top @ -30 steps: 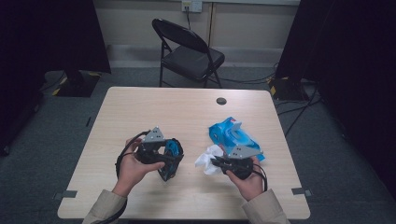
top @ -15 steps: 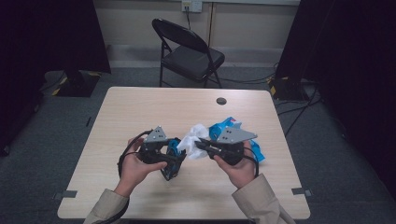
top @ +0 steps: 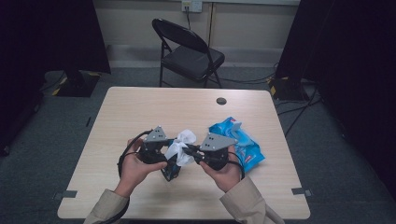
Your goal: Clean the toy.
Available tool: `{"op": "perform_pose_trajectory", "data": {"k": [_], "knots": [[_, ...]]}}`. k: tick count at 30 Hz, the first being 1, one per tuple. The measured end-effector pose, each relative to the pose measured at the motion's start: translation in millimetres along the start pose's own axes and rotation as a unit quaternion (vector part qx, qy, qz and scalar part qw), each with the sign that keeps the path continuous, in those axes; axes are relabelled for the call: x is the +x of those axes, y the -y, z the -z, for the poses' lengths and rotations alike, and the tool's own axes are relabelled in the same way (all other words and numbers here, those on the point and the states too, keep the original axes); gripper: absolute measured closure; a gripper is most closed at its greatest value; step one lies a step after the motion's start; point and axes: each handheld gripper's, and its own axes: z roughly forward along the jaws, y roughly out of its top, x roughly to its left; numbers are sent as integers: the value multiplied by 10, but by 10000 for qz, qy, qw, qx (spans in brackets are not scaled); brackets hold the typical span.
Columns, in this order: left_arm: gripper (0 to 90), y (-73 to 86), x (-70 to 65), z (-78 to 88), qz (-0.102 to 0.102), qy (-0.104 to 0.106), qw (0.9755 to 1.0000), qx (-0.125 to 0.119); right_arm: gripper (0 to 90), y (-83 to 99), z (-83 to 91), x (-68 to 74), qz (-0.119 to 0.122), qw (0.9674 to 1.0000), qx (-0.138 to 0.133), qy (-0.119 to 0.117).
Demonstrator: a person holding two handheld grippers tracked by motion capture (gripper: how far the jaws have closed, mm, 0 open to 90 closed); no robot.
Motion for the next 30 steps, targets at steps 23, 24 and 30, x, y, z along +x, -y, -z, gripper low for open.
{"op": "perform_pose_trajectory", "data": {"k": [23,24,30], "knots": [[262,-20,-69,-52,-57,104,9999,66,858,-41,-62,-29,26,9999,-87,50],[262,-21,-68,-56,-51,122,9999,77,858,-62,-74,-43,50,9999,-80,85],[262,-12,-81,-75,-81,199,9997,117,858,-92,-141,-99,-81,9999,-18,73]]}}
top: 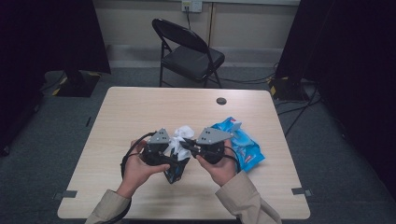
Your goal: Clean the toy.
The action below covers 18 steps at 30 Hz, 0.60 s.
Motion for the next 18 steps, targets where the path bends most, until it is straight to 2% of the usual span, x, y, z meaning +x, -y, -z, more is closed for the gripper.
{"op": "perform_pose_trajectory", "data": {"k": [7,8,13,18], "knots": [[261,-7,-19,-12,10,83,10000,-16,858,-23,-77,-93,-133,9999,86,-36],[262,-7,-25,-17,-31,69,10000,4,858,-25,-103,-123,-210,9996,144,-88],[262,-20,-49,-27,-47,145,9999,16,858,-17,-169,-179,-266,9991,313,-91],[261,-16,-46,-24,-110,125,9999,17,858,-9,-210,-225,-463,9984,297,-159]]}}
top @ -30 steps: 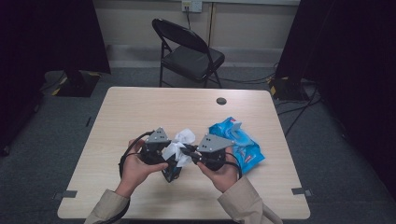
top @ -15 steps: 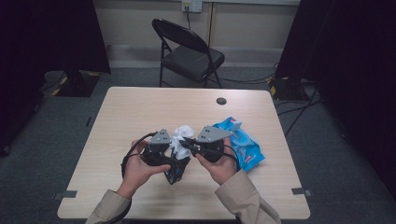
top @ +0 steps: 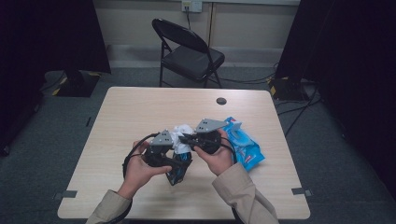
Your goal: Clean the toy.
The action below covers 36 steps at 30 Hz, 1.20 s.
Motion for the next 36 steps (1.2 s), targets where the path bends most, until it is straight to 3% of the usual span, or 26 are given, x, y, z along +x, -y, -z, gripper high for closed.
{"op": "perform_pose_trajectory", "data": {"k": [10,20,26,30,36], "knots": [[262,-16,-17,26,-78,33,9999,-66,858,-28,-148,-74,-190,9997,126,-91],[261,-29,-19,66,-104,13,9998,-154,858,94,-189,-171,-276,9991,287,122],[261,-20,20,100,-65,-64,9998,-173,858,137,-104,-220,-306,9991,220,218],[262,-10,70,148,-18,-176,9996,-230,858,120,61,-233,-184,9992,123,346],[262,14,140,204,89,-302,9992,-264,858,96,264,-259,-211,9991,-120,344]]}}
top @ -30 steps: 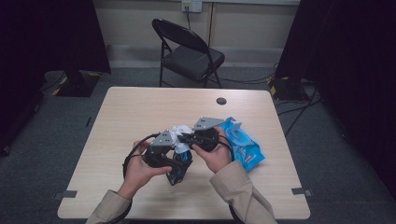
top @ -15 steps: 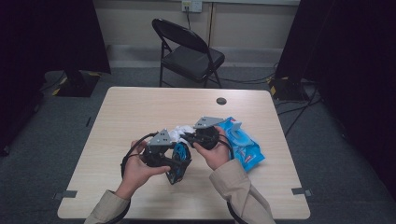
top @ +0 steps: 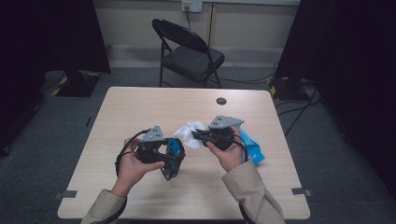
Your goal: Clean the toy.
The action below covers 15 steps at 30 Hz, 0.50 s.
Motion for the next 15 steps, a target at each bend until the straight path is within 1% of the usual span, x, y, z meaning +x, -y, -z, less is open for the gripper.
{"op": "perform_pose_trajectory", "data": {"k": [3,4,7,9,15], "knots": [[262,1,33,19,27,-61,10000,-18,857,-16,48,13,30,10000,-50,-17],[262,2,40,22,30,-72,10000,-26,857,-31,90,48,45,9999,-91,-26],[262,7,65,30,66,-112,9999,-24,858,-63,135,121,114,9997,-191,-122],[262,9,74,33,73,-142,9999,-17,858,-88,156,168,188,9995,-204,-171],[262,13,91,27,114,-164,9998,-30,858,-135,170,305,321,9985,-289,-347]]}}
